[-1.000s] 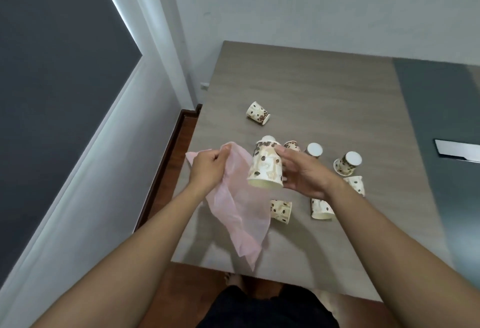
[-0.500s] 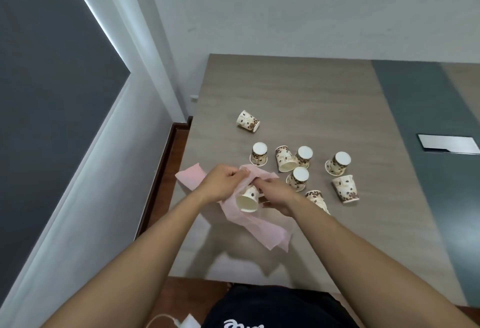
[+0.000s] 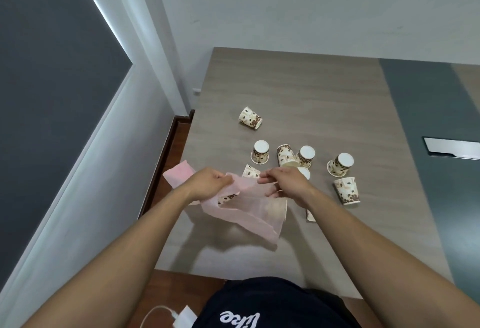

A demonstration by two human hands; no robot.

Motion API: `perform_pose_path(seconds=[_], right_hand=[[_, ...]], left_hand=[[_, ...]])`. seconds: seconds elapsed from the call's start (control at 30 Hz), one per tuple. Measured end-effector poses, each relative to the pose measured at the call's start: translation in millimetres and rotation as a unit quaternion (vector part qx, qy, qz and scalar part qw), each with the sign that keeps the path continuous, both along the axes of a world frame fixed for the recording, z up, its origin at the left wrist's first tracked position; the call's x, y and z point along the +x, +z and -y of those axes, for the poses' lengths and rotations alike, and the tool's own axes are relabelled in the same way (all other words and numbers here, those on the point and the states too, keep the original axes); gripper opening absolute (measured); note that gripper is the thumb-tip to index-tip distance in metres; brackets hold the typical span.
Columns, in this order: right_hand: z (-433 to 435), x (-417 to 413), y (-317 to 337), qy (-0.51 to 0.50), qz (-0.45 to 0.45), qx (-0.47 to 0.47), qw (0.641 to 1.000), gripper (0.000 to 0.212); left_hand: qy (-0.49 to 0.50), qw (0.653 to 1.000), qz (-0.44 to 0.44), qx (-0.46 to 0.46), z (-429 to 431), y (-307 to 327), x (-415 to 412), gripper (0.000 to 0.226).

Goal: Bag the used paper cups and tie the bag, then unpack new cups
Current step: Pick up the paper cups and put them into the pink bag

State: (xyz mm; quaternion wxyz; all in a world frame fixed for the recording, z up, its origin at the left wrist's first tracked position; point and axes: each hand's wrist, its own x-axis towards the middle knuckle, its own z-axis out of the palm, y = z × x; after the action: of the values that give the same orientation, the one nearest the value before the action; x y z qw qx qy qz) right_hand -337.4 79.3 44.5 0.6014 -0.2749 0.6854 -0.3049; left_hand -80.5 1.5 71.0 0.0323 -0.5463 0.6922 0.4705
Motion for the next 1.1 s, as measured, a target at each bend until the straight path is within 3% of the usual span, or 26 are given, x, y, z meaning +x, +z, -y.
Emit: perform_pose_path(seconds=[0.07,0.23,0.33,0.5,0.73,0.9,0.97,1.03,1.1], right_hand=[[-2,-12,-6,-0.002,-0.056,-0.009,0.998,0.032],[-18,-19,-38,0.057,-0.207,-0.018,0.976,0.019],[-31,-18,-66,0.155,-0.287,-0.013,0.945,0.038],[-60,-12,-109,0.267,-0.316,0.049,0.909,0.063],[-85,-3,-129,0.262,-0.352,0.092,0.894,0.072],[-87,-3,-117,0.134,-0.269,0.110,0.947,0.083],[-82,-6,-96,0.065,-0.206,0.087,0.973,0.065],[-75,-10,-75,-0.016,-0.021,0.074,0.997,0.045],[-71,-12,-53,-0.073,0.202,0.068,0.974,0.040]], left_hand=[[-0.035,0.999,0.014,0.008,1,1,6,0.056],[-0.009,1.000,-0.005,0.007,4,-2,16,0.046],[0.001,1.000,-0.023,-0.006,-1,-3,21,0.049],[0.030,0.997,-0.067,-0.009,-16,-10,36,0.046],[0.046,0.994,-0.093,0.024,-44,-32,51,0.054],[0.095,0.990,-0.107,-0.009,-51,-34,43,0.046],[0.139,0.983,-0.116,-0.034,-48,-28,34,0.047],[0.185,0.973,-0.130,-0.049,-45,-22,26,0.048],[0.209,0.967,-0.139,-0.035,-41,-19,21,0.050]])
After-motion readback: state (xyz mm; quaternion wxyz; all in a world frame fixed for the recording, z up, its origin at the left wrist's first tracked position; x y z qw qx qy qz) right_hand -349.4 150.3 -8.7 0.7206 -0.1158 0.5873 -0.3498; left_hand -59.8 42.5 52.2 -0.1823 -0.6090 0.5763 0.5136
